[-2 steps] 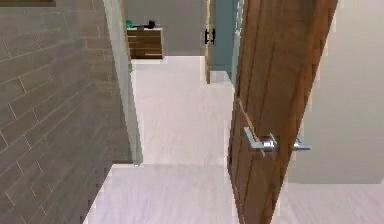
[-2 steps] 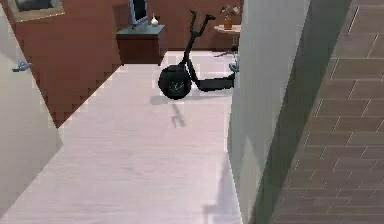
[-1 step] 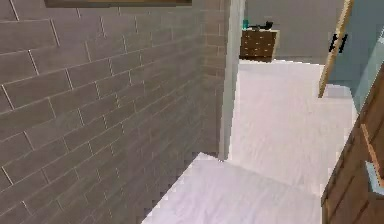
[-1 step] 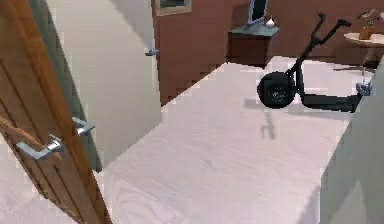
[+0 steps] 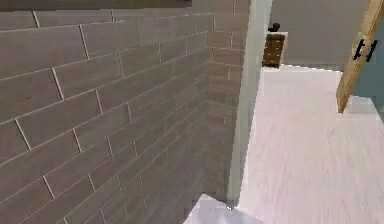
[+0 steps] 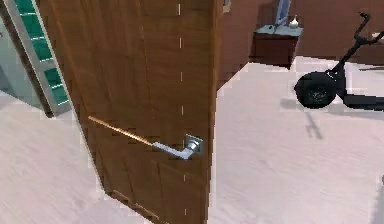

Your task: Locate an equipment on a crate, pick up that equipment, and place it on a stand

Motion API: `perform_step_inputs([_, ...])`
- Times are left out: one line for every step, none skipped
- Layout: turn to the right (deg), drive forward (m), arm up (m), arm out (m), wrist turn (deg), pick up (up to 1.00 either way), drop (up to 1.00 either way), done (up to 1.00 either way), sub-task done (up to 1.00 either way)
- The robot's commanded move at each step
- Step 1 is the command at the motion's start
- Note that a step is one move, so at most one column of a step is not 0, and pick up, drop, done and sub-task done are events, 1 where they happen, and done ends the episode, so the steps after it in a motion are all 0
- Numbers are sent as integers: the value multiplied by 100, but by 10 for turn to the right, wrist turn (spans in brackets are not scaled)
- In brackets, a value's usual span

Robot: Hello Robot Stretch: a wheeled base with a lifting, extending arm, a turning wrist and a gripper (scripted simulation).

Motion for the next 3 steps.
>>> perform_step_inputs([300, 0, 0, 0, 0, 0, 0, 0, 0])
perform_step_inputs([0, 100, 0, 0, 0, 0, 0, 0, 0])
perform_step_inputs([30, 0, 0, 0, 0, 0, 0, 0, 0])
